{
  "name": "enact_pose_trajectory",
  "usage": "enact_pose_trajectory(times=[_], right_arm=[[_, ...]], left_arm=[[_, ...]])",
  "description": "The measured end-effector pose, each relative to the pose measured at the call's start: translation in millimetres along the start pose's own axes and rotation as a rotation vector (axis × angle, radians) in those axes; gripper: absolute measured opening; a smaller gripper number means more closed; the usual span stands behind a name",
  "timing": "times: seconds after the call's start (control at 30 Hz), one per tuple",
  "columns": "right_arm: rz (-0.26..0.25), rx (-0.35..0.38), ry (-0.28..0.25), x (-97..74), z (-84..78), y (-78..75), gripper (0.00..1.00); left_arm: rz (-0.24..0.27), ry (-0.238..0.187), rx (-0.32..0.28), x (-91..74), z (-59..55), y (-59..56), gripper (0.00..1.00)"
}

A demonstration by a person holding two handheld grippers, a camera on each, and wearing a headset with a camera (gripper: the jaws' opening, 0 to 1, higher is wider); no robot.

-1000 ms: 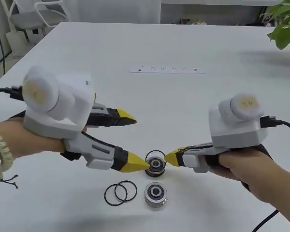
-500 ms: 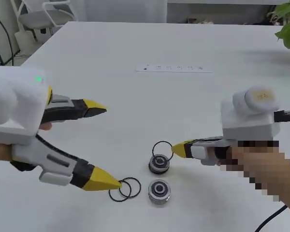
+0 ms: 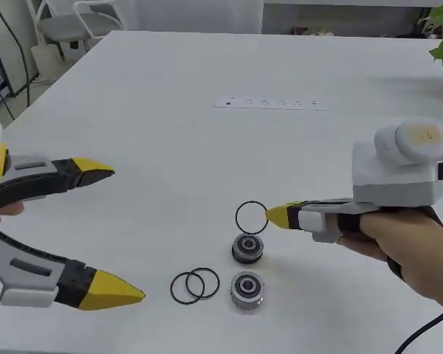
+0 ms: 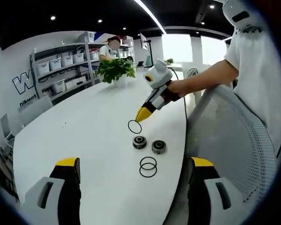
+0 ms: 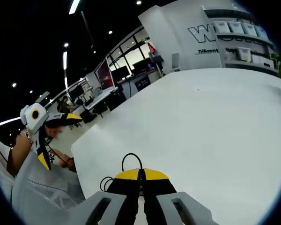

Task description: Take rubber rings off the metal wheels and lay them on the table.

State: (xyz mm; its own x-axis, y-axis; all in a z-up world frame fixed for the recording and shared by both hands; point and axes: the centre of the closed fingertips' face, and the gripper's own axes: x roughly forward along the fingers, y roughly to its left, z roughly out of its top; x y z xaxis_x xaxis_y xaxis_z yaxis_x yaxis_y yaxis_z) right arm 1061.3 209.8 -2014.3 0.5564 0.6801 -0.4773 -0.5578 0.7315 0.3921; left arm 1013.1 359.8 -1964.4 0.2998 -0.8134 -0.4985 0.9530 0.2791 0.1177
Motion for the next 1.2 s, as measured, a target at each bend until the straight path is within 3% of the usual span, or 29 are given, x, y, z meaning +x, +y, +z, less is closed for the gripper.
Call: enact_pose_trajectory(times=[0.3, 0.47, 0.57, 0.93, 1.2], right_arm=[[0.03, -0.017, -0.028, -0.7, 10.0, 16.1, 0.0], [0.044, -0.058, -0.012, 2.4, 7.9, 25.3, 0.0], [0.056, -0.083, -0.002, 5.2, 6.6, 31.8, 0.0], [0.082, -0.252, 0.1, 20.4, -16.1, 47.9, 0.0], [0.072, -0.34, 0.179, 30.0, -35.6, 48.0, 0.0]], left_arm=[[0.027, 0.006, -0.067, -5.6, -21.7, -7.0, 0.95], [0.024, 0.033, -0.089, -4.6, -35.4, -13.3, 0.95], [0.029, 0.028, -0.104, -4.8, -37.9, -14.9, 0.95], [0.037, 0.026, -0.134, -3.9, -44.2, -18.5, 0.94], [0.034, 0.025, -0.144, -3.4, -47.1, -22.3, 0.94]])
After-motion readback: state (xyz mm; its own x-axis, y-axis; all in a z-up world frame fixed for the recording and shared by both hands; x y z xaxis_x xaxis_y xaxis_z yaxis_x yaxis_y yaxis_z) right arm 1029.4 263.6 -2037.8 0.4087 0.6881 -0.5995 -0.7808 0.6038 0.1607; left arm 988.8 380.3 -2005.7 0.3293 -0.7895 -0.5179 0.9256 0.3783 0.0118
